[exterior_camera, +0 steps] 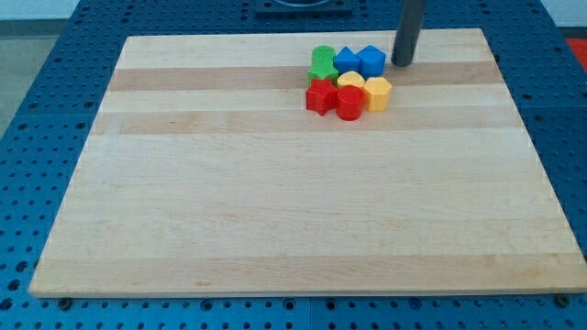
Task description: Move the blue cube horizontally to the green circle
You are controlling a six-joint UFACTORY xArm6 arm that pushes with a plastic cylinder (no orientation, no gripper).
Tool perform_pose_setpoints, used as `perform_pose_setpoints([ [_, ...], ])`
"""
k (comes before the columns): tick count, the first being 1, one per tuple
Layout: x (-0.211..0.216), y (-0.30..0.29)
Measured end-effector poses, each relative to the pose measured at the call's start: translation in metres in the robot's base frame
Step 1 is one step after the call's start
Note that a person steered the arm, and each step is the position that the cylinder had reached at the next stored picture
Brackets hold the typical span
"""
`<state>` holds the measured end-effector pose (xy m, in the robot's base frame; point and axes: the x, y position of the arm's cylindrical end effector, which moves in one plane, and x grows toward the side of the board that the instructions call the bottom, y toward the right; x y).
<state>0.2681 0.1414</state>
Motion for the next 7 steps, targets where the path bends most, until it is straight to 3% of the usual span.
perform_pose_setpoints([
  [4,0.039,-0.008],
  [7,-0.024,-0.054],
])
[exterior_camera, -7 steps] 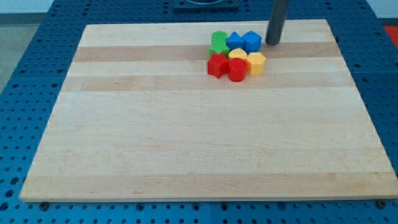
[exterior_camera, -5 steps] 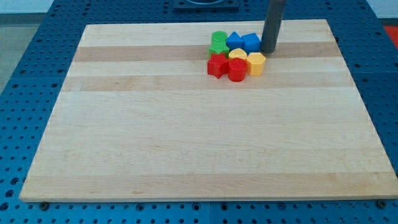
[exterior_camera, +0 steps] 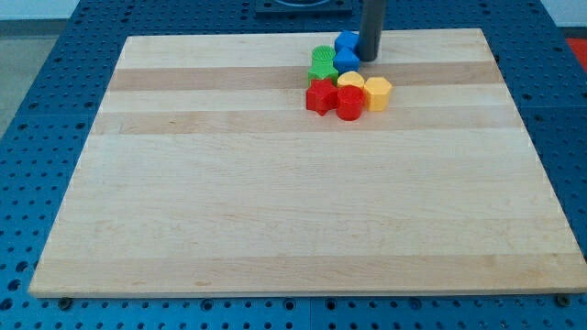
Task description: Move the blue cube horizontally to the green circle
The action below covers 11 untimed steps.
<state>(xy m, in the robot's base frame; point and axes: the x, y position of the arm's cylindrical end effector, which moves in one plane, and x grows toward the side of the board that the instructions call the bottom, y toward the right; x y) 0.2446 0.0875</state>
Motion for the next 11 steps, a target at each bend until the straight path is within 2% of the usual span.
perform_pose_setpoints([
  [3,-0.014,-0.052],
  [5,-0.004,-0.012],
  [6,-0.039,0.009],
  [7,-0.052,0.012],
  [9,-0.053,-0.034],
  [11,-0.048,-0.155],
])
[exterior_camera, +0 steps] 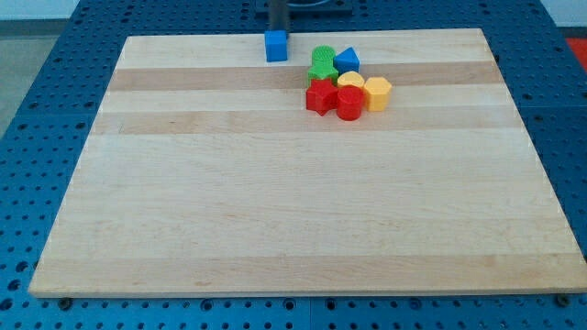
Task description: Move the blue cube horizontally to the green circle
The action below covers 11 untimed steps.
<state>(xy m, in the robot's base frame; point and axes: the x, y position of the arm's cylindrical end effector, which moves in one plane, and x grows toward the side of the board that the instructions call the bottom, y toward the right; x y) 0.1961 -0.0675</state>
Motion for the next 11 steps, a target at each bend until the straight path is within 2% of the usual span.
perform_pose_setpoints([
  [1,0.000,-0.024],
  [3,-0.003,-0.006],
  [6,-0.003,0.114],
  [9,0.020,0.096],
  [11,0.014,0.030],
])
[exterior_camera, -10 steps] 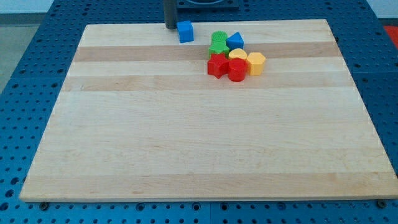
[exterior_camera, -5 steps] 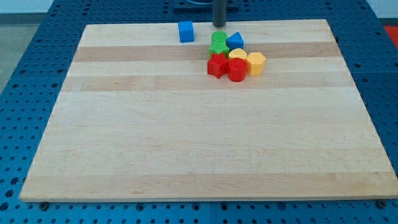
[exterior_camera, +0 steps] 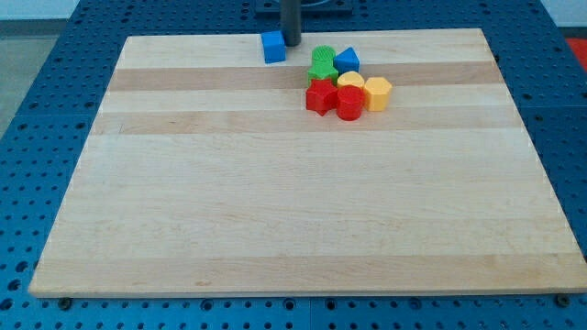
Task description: Move the blue cube horizontally to the green circle
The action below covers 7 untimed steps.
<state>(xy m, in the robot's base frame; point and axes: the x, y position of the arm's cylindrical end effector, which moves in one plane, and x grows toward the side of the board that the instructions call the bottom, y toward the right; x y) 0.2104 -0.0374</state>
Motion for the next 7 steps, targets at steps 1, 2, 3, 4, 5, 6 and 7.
perform_pose_setpoints([
  [1,0.017,-0.015],
  [2,0.019,-0.013],
  [3,0.023,0.015],
  [4,0.029,0.021],
  [5,0.029,-0.008],
  [6,0.032,-0.034],
  [7,0.039,-0.031],
])
